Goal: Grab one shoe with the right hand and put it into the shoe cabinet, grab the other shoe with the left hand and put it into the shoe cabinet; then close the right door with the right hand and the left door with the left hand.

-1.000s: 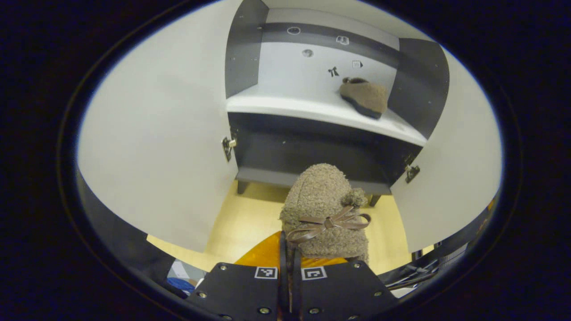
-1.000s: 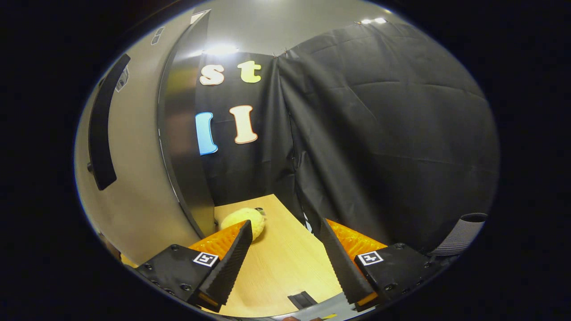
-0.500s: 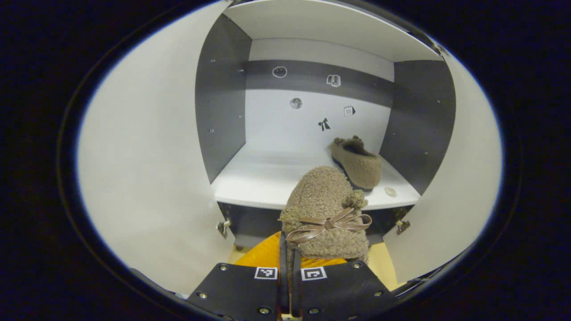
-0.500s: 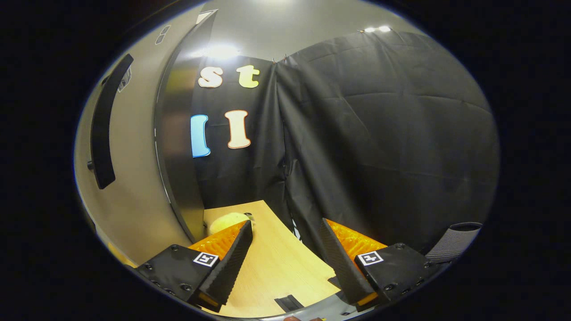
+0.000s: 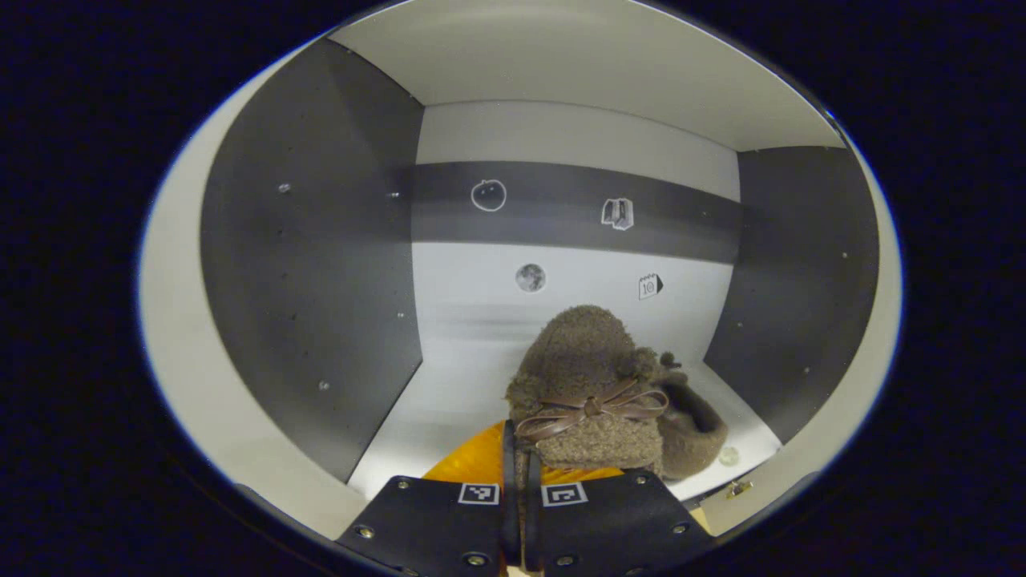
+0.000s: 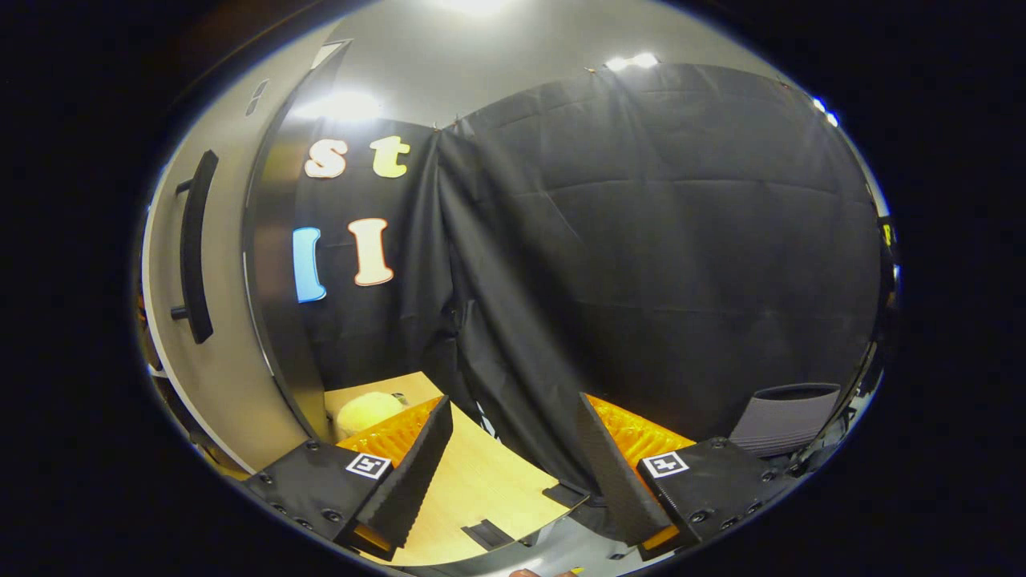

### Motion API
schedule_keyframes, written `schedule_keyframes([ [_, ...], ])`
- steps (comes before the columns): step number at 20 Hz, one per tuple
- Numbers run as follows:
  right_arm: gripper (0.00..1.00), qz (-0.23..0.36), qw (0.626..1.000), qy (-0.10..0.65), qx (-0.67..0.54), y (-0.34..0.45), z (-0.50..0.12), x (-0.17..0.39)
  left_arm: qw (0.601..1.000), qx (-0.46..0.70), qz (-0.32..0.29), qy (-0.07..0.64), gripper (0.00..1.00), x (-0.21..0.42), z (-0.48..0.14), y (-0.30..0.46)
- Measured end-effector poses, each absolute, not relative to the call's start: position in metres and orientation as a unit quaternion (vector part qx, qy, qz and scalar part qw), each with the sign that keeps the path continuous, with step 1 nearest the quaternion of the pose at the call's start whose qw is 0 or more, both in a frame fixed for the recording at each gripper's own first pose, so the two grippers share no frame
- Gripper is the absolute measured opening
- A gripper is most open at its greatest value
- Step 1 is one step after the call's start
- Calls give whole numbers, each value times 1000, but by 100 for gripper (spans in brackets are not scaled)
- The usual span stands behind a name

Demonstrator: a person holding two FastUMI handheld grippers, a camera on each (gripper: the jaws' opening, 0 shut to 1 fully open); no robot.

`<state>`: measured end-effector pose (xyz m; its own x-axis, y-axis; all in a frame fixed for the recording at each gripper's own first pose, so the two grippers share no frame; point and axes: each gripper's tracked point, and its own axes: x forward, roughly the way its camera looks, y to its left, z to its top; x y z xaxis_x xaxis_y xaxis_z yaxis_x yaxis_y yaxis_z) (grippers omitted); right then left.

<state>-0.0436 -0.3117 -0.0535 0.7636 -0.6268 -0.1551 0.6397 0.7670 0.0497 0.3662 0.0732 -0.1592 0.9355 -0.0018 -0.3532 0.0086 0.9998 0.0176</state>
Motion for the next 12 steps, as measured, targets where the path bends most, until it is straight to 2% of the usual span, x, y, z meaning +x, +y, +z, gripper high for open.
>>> schedule_keyframes([
  [1,94,-347,934,64,54,-311,-54,-52,983,16,-4,180,4,380,-160,73],
  [2,98,-356,930,63,58,-310,-57,-59,984,23,-6,177,4,396,-162,73],
  [5,98,-378,921,64,69,-307,-64,-82,982,47,-6,184,4,425,-181,71],
  [6,95,-384,918,65,71,-308,-67,-89,980,55,-4,189,4,430,-190,72],
  [7,98,-390,916,67,72,-308,-69,-96,980,59,4,192,4,433,-197,75],
  [8,94,-395,913,70,72,-309,-71,-102,980,62,7,191,4,437,-200,76],
  [9,95,-401,910,72,72,-310,-72,-108,979,66,5,192,5,434,-202,76],
  [10,98,-404,909,71,74,-310,-70,-105,978,77,0,194,11,438,-208,75],
  [11,94,-405,908,72,76,-309,-70,-102,978,89,-5,191,25,433,-205,74],
  [12,97,-406,908,72,77,-310,-72,-102,977,102,-8,186,39,433,-205,74],
])
